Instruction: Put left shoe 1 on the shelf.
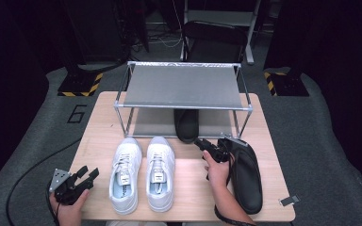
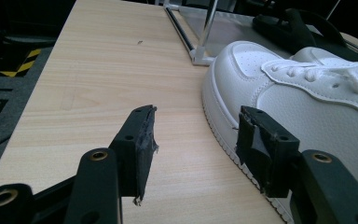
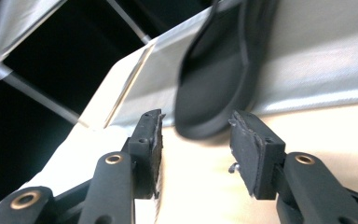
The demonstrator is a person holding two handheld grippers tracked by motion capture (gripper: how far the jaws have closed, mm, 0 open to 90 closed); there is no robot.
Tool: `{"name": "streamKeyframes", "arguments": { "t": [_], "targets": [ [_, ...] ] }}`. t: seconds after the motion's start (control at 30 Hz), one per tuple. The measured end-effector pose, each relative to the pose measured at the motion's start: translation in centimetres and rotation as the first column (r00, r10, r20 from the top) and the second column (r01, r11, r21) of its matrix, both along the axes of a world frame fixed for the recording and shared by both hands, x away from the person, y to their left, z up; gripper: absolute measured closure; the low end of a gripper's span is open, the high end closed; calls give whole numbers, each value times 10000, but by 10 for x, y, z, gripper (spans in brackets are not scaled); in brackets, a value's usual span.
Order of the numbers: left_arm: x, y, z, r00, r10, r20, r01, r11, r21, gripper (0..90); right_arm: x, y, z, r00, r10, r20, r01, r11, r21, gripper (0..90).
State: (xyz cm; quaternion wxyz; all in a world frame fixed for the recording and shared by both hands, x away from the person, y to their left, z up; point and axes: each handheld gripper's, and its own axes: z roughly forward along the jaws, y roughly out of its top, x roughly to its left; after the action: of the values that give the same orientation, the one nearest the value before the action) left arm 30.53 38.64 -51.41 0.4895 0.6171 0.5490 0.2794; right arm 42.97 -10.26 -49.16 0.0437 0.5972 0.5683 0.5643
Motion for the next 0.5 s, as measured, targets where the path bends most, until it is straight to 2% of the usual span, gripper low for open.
{"name": "streamKeyframes", "arguments": {
  "t": [0.03, 0.07, 0.17, 0.2, 0.27, 0.33, 0.37, 0.47, 0.5],
  "targets": [
    [0, -1, 0, 10000, -31, -42, 31, 10000, 29, 461, -10, -4, 2, 9997, 238, 67, -237, 9996, -126, 523],
    [0, -1, 0, 10000, -31, -42, 31, 10000, 29, 461, -10, -4, 2, 9997, 238, 67, -237, 9996, -126, 523],
    [0, -2, -1, 10000, -57, 14, 57, 10000, 30, 461, -24, -11, 4, 9990, 443, 87, -443, 9990, -26, 503],
    [0, -2, -1, 10000, -89, -20, 89, 10000, 32, 461, -30, -15, 4, 9985, 549, 61, -548, 9983, -207, 497],
    [0, -3, -1, 10000, -10, 69, 10, 10000, 29, 461, -40, -21, 5, 9976, 686, 113, -683, 9973, -268, 498],
    [0, -3, -1, 10000, -82, -8, 82, 10000, 40, 461, -49, -27, 5, 9968, 750, 261, -741, 9966, -359, 498],
    [1, -3, -2, 10000, -19, 2, 19, 10000, 16, 461, -59, -33, 5, 9949, 961, 291, -949, 9947, -403, 490],
    [0, -4, -1, 9999, -82, -86, 83, 9999, 69, 461, -69, -40, 3, 9946, 987, 335, -969, 9940, -517, 478],
    [0, -5, -1, 9999, -108, -106, 109, 9999, 110, 461, -77, -46, 3, 9946, 977, 357, -958, 9941, -498, 465]
  ]
}}
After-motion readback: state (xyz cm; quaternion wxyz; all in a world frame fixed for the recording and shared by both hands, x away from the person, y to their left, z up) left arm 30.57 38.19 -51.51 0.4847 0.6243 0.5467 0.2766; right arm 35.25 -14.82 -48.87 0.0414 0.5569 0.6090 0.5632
